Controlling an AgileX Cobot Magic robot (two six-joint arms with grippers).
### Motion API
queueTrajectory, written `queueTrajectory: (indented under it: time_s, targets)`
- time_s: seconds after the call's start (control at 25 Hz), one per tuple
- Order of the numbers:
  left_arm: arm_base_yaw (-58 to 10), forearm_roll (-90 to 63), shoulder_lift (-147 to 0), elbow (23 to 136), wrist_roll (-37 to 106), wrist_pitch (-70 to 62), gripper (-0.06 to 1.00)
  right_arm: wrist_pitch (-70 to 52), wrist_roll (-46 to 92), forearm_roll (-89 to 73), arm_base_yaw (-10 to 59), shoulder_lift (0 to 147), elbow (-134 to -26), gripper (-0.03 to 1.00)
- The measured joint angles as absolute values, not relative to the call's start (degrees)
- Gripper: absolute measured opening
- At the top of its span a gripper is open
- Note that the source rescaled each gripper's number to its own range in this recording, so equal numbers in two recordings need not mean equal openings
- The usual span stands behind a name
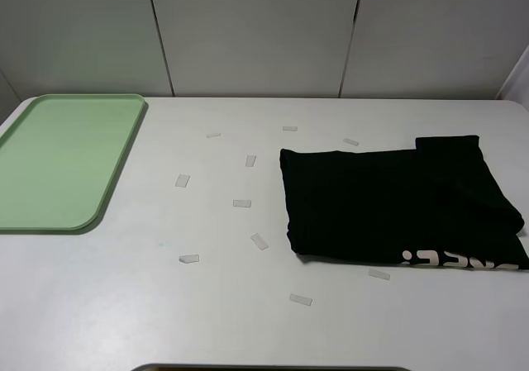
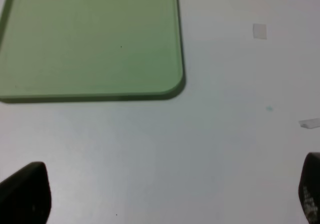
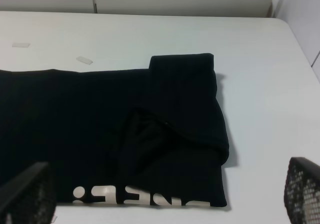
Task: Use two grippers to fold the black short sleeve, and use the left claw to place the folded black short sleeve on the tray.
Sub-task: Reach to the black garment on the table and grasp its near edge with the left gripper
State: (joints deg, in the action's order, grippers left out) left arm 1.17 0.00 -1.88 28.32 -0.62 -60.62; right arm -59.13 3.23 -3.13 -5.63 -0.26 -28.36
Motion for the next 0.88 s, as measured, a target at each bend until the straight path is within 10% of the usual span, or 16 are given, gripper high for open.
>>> queueTrajectory:
  time_s: [0.88]
  targets:
    - [-2.5,-13.2,-59.1,48.9,12.5,-43.5,1.00,-59.1,3.2,-3.1,-5.6,-0.3,-28.4,1.00]
